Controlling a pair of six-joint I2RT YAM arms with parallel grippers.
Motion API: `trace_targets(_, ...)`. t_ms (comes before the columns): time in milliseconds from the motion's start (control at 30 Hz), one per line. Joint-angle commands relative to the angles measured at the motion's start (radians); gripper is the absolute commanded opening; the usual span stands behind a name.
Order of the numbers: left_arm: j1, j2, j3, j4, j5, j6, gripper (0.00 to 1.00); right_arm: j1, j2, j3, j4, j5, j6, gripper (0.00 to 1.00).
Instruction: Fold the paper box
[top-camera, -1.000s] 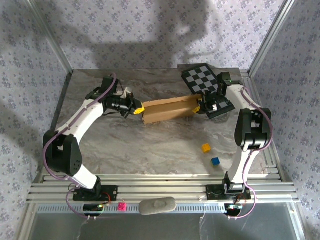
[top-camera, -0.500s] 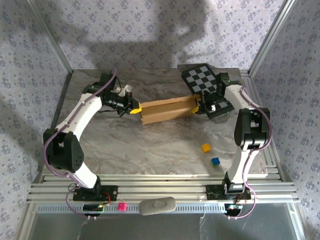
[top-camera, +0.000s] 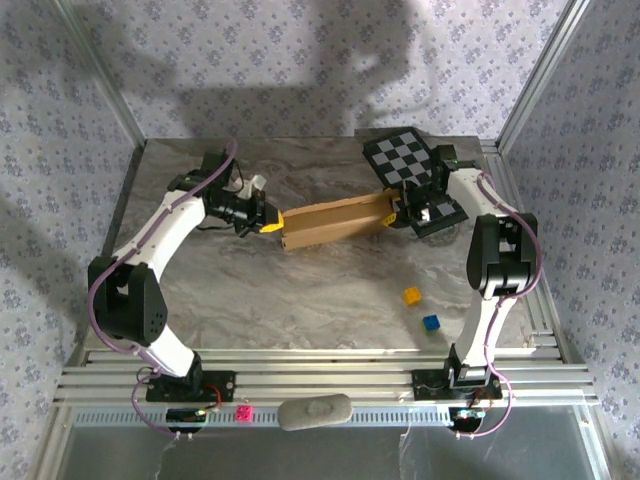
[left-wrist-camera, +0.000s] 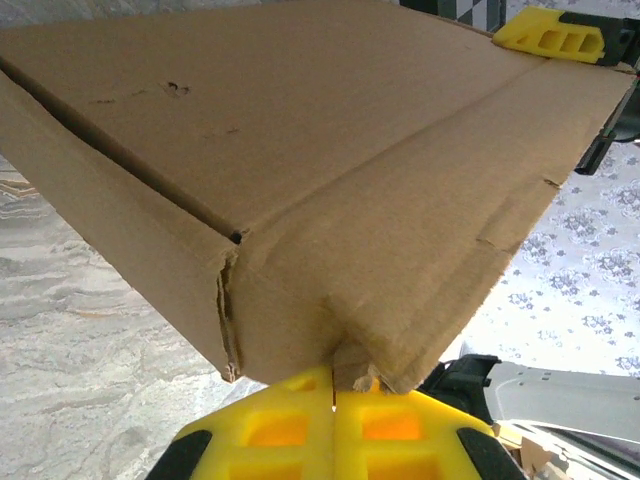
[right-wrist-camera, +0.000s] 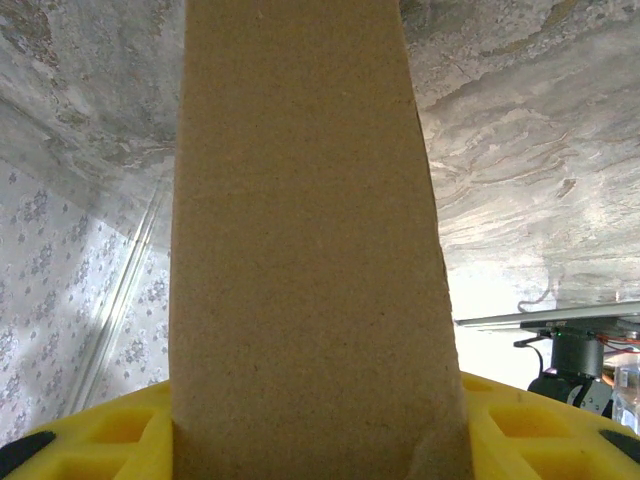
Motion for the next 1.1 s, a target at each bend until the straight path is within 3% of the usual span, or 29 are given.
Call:
trace_targets(0,-0.003,-0.036,-0.043,0.02,-0.002,0.018,0.0,-0.006,0.02,0.033,-0.01,0.05,0.026,0.38)
trace_targets(300,-0.004,-0.066,-0.102,0.091,-0.022,0.015,0.0,-0.001,0.03,0.046,-0.012,0.052,0.029,0.38)
trace_targets(733,-0.009,-0.084,-0.171,0.093,-0.115,0.131,0.0,-0.002,0.036,0.051,-0.019,0.059,0.017,0.43)
trace_targets(1067,-0.009,-0.035,-0.087,0.012,-0.173,0.176,0.0,-0.035,0.038,0.192,-0.188,0.117,-0.162,0.82)
